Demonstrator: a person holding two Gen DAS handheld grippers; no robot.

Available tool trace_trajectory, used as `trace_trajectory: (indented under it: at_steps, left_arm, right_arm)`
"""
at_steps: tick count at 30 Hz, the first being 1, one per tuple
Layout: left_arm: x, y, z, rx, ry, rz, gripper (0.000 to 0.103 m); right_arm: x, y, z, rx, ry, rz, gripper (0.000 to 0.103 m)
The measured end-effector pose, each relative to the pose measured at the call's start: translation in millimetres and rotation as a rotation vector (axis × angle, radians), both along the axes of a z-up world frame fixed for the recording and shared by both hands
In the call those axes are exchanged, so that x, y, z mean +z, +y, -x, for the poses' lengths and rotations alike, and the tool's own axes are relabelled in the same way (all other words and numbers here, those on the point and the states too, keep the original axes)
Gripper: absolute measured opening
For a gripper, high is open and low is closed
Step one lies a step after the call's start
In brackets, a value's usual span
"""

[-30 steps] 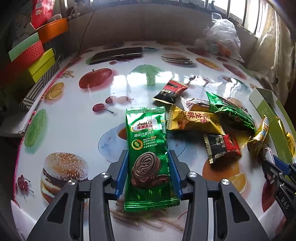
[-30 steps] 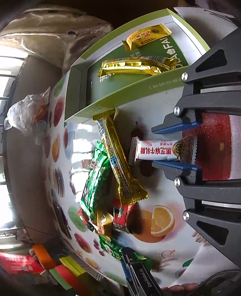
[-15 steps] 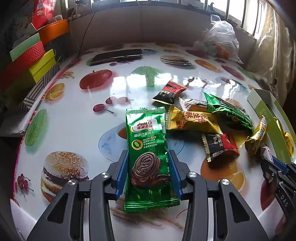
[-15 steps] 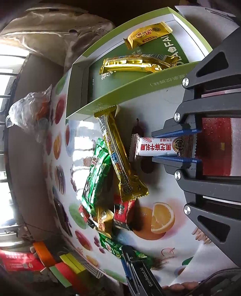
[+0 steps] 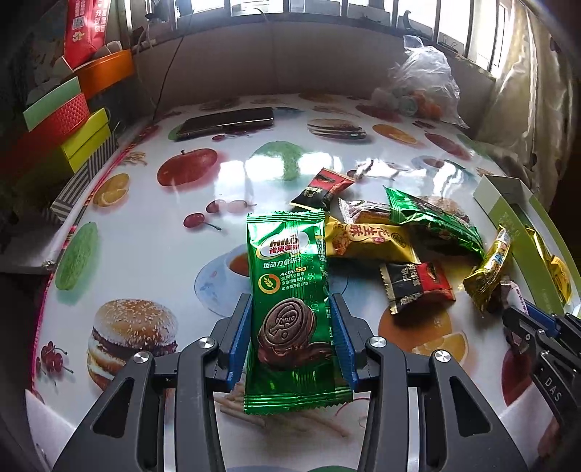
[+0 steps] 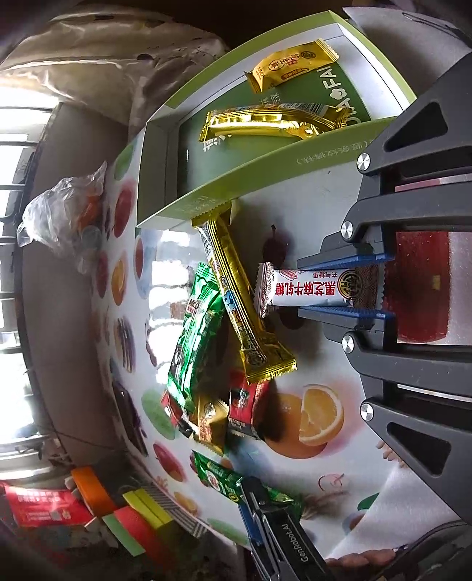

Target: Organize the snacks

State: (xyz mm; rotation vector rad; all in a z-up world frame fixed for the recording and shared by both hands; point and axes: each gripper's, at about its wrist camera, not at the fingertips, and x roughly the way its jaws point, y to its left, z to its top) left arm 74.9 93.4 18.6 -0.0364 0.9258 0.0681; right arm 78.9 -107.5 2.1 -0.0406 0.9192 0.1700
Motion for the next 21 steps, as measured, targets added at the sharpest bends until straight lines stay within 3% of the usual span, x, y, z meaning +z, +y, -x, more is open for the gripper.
trace_trajectory:
  at_steps: [21]
  left_arm:
    - [28.7, -18.6, 9.5, -0.052, -0.046, 0.019, 0.043]
  right_arm:
    - [21.6, -5.1, 6.8, 0.01, -0.052, -0.05, 0.017]
